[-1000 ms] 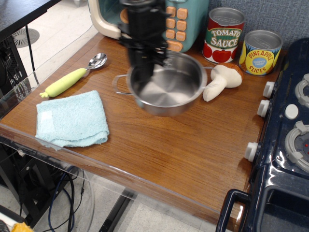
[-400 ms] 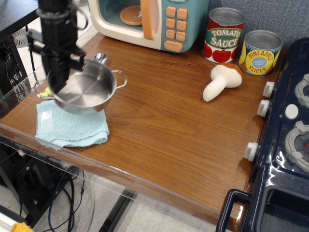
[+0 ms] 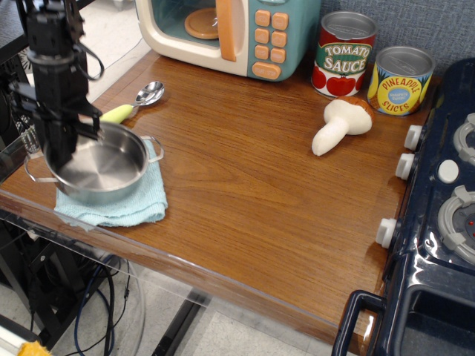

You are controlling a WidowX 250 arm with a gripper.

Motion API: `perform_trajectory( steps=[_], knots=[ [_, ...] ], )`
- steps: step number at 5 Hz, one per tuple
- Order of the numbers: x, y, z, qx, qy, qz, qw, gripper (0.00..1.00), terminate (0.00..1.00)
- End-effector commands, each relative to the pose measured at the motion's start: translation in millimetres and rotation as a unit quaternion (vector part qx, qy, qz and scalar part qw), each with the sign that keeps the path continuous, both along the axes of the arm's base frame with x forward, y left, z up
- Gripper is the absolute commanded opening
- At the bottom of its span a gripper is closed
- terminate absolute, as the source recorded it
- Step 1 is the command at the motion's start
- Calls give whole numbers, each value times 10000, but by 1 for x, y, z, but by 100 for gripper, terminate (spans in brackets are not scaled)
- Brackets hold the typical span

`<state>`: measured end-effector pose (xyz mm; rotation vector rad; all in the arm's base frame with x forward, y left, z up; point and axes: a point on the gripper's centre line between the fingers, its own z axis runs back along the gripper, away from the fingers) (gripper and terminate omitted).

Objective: Place silver pot on top of blue cloth.

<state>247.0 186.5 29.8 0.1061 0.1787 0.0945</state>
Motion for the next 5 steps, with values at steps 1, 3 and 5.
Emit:
perform_trajectory(
  steps=[1, 3, 5],
  knots=[
    [-22, -24, 9, -337, -132, -221, 9991, 100, 0],
    [-16, -20, 25, -216, -313, -95, 9992, 100, 0],
    [-5, -17, 66, 88, -790, -66, 9968, 100, 0]
  ],
)
